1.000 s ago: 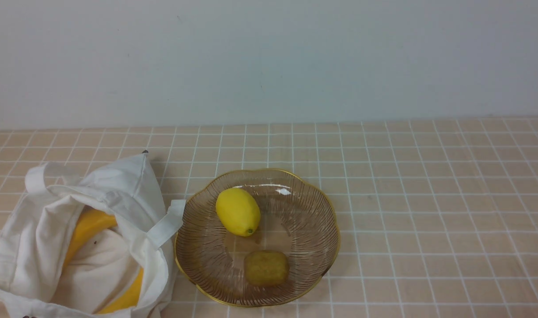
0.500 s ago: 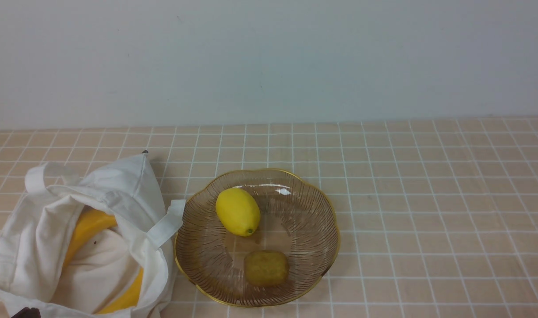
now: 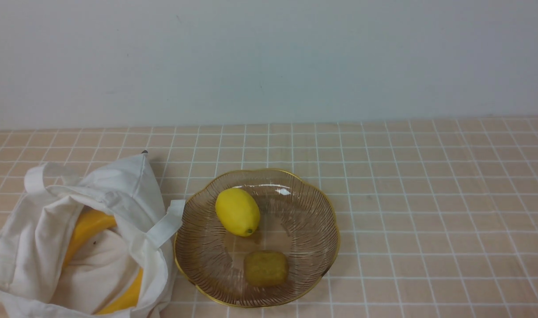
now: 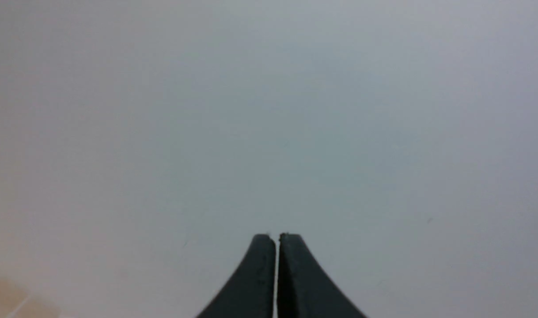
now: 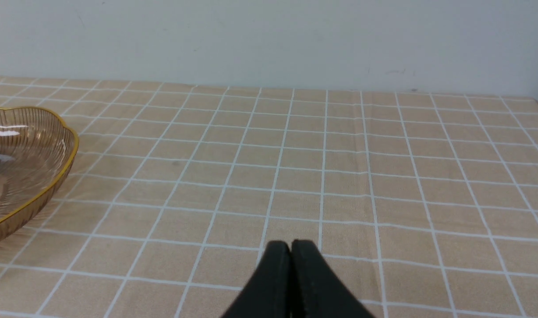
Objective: Take the fruit out of the bag on the brown coffee tablecloth and place them on the plate.
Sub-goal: 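Reach into the white bag and grasp the banana with the left gripper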
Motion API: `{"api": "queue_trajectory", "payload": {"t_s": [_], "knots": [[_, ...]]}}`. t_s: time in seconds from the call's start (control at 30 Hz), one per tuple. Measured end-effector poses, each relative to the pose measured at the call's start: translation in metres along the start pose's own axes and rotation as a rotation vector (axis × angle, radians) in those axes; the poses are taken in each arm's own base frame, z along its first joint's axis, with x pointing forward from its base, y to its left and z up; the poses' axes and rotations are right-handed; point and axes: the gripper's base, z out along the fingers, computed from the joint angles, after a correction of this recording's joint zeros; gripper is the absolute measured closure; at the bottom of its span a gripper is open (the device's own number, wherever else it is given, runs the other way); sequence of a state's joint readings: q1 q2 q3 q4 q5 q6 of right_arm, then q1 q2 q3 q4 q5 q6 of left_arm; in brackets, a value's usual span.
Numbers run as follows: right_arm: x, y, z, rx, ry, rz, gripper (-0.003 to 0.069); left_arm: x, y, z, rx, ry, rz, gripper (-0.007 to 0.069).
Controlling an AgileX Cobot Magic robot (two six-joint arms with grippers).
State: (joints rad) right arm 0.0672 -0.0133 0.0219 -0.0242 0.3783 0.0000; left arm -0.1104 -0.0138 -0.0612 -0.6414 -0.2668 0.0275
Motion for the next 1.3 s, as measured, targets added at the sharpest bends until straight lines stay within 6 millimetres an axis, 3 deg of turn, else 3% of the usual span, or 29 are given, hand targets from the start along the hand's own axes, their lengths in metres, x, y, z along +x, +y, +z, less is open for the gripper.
{"api": "queue_trajectory", "payload": {"t_s": [0.1, 0.2, 0.23, 0.33, 0.43, 0.6, 0.83, 1.13, 1.3], "knots": [[0.0, 0.0, 0.0, 0.0, 0.0, 0.0, 0.0673, -0.033, -0.033, 0.009, 0.08, 0.012, 0.129, 0.0632], [0.0, 0.0, 0.0, 0.0, 0.0, 0.0, 0.0673, -0.038, -0.053, 0.029, 0.103, 0.223, 0.265, 0.0632], [0.0, 0.0, 0.0, 0.0, 0.0, 0.0, 0.0673, -0.031, -0.06, 0.046, 0.098, 0.418, 0.305, 0.0632], [0.0, 0.0, 0.0, 0.0, 0.0, 0.0, 0.0673, -0.01, -0.062, 0.07, 0.069, 0.757, 0.331, 0.0632], [0.0, 0.0, 0.0, 0.0, 0.0, 0.0, 0.0673, 0.028, -0.05, 0.099, -0.002, 1.163, 0.345, 0.0632], [0.0, 0.0, 0.0, 0.0, 0.0, 0.0, 0.0673, 0.076, -0.022, 0.131, -0.076, 1.494, 0.403, 0.0632], [0.0, 0.0, 0.0, 0.0, 0.0, 0.0, 0.0673, 0.13, 0.014, 0.161, -0.104, 1.715, 0.477, 0.0632], [0.0, 0.0, 0.0, 0.0, 0.0, 0.0, 0.0673, 0.147, 0.031, 0.165, -0.117, 1.76, 0.549, 0.0629], [0.0, 0.0, 0.0, 0.0, 0.0, 0.0, 0.0673, 0.154, 0.036, 0.168, -0.124, 1.756, 0.551, 0.0522]]}}
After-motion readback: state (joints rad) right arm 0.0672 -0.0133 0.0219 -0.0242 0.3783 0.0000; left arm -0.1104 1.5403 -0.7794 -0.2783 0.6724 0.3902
